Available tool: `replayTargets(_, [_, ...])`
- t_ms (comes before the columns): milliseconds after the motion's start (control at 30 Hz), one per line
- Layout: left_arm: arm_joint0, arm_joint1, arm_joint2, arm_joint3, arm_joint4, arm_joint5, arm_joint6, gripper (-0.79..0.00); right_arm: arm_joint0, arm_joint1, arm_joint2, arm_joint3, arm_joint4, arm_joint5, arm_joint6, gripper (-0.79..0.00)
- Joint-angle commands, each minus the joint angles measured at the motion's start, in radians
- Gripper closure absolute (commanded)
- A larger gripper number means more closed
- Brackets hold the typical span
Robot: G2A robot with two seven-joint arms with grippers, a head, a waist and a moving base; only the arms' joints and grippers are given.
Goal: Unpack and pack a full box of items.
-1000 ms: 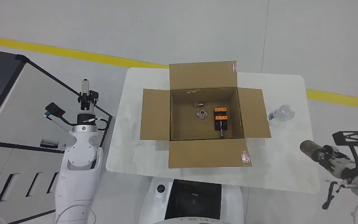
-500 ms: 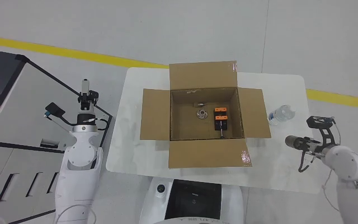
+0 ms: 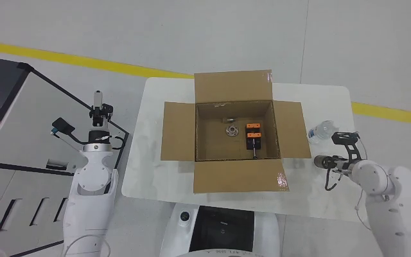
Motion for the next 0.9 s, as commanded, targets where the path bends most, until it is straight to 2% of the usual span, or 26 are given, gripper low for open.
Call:
replayTargets(0, [0.0,0.0,0.0,0.0,0.0,0.0,0.0,-0.785,-0.007,0.0,-0.006,-0.007,-0.001,0.004,-0.001,0.0])
replayTargets(533, [0.0,0.0,0.0,0.0,0.0,0.0,0.0,-0.785,0.037,-0.004,-0.066,0.064,-0.04,0.045,0.003,0.0])
replayTargets(867, [0.0,0.0,0.0,0.0,0.0,0.0,0.0,-0.785,0.036,-0.005,-0.07,0.058,-0.03,0.053,-0.008,0.0])
